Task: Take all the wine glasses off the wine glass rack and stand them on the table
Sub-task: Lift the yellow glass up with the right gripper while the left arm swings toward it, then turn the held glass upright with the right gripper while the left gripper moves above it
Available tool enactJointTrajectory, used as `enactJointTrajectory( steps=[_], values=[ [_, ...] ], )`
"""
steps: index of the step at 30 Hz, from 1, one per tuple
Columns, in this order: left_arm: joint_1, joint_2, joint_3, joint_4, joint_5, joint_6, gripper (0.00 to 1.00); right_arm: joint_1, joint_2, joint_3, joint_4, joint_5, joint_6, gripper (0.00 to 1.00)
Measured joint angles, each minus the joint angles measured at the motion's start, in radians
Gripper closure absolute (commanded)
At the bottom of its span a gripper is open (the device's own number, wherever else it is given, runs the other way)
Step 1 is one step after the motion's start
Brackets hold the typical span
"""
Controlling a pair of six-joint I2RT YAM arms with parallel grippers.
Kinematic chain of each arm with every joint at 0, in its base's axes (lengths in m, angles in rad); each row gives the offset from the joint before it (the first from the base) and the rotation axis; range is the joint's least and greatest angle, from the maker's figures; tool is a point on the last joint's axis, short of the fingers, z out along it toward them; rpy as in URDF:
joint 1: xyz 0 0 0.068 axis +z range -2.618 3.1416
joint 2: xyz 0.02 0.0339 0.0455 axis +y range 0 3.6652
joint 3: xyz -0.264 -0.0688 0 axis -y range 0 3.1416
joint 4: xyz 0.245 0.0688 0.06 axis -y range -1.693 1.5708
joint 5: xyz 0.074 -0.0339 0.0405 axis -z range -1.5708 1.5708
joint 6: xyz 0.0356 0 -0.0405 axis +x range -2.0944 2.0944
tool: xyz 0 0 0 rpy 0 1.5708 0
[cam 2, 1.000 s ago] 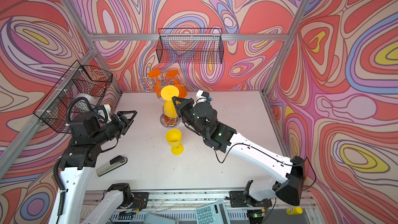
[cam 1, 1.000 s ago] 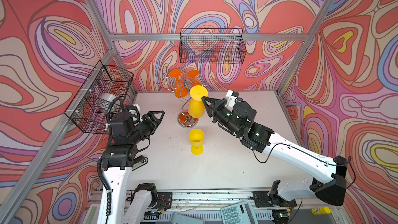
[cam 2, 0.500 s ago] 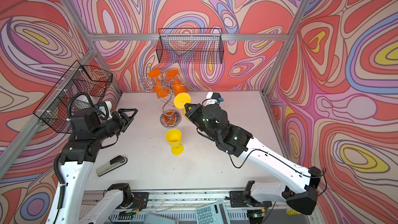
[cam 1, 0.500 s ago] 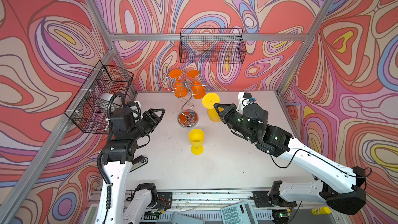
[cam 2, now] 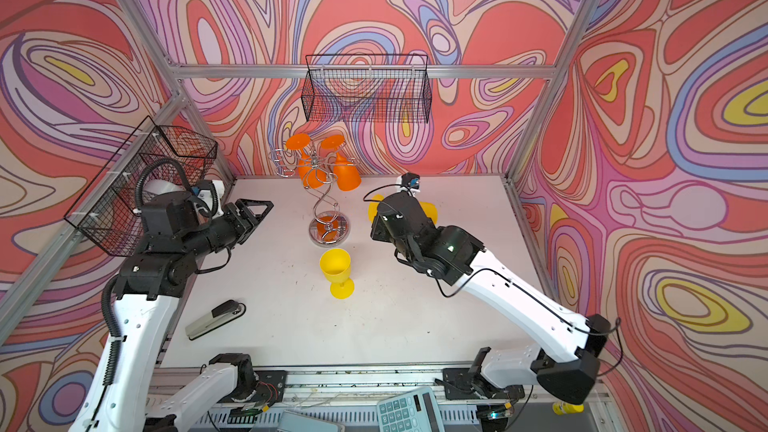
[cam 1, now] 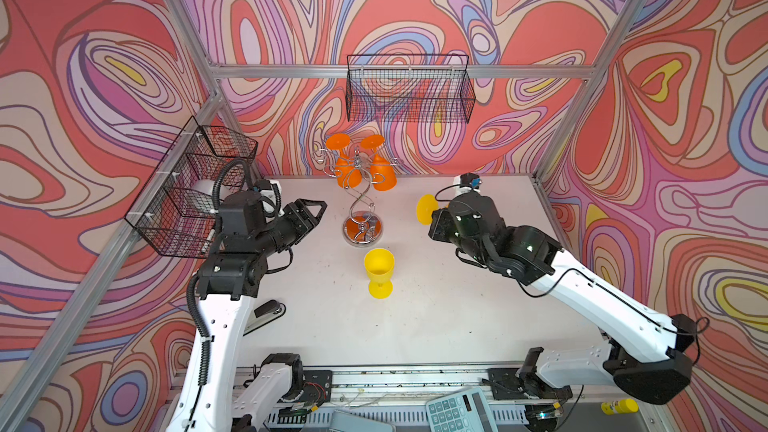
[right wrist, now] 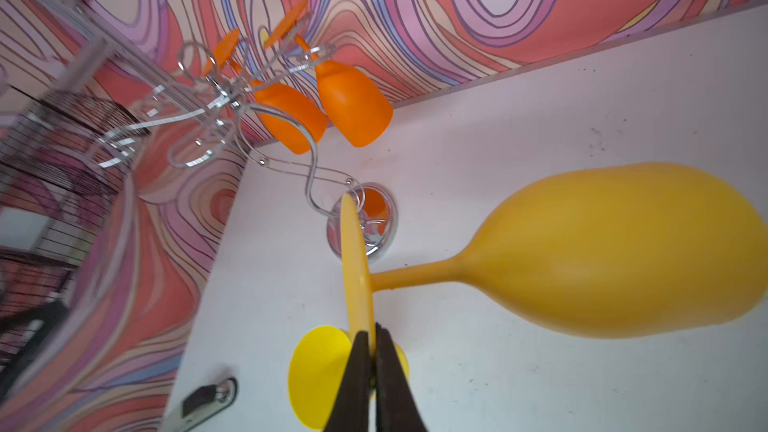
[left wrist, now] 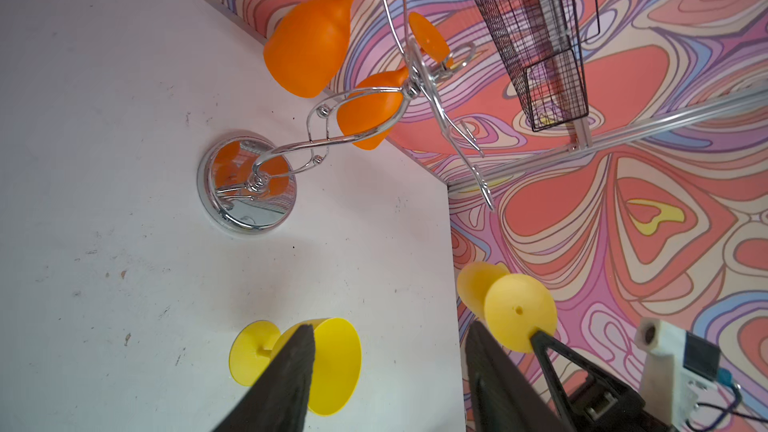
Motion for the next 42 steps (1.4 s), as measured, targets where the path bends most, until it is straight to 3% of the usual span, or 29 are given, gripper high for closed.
enactJointTrajectory(
  steps=[8, 14, 25, 31, 42],
  values=[
    [-0.170, 0.159, 0.245, -0.097, -0.094, 0.128, 0.40, 0.000, 0.277, -0.014, -0.180, 0.256, -0.266, 1.00],
    [-0.257, 0.249, 0.410, -0.173, -0.166, 0.205, 0.40, 0.000, 0.251, -0.068, -0.177, 0.373, -0.403, 1.00],
    [-0.455, 0.450, 0.684, -0.324, -0.330, 0.353, 0.39, 0.000, 0.308, -0.112, -0.205, 0.485, -0.528, 1.00],
    [-0.491, 0.520, 0.798, -0.401, -0.370, 0.425, 0.38, 0.000, 0.310, -0.183, -0.208, 0.520, -0.591, 1.00],
    [-0.572, 0.640, 0.895, -0.499, -0.402, 0.478, 0.35, 0.054, 0.354, -0.289, -0.099, 0.727, -0.753, 1.00]
  ],
)
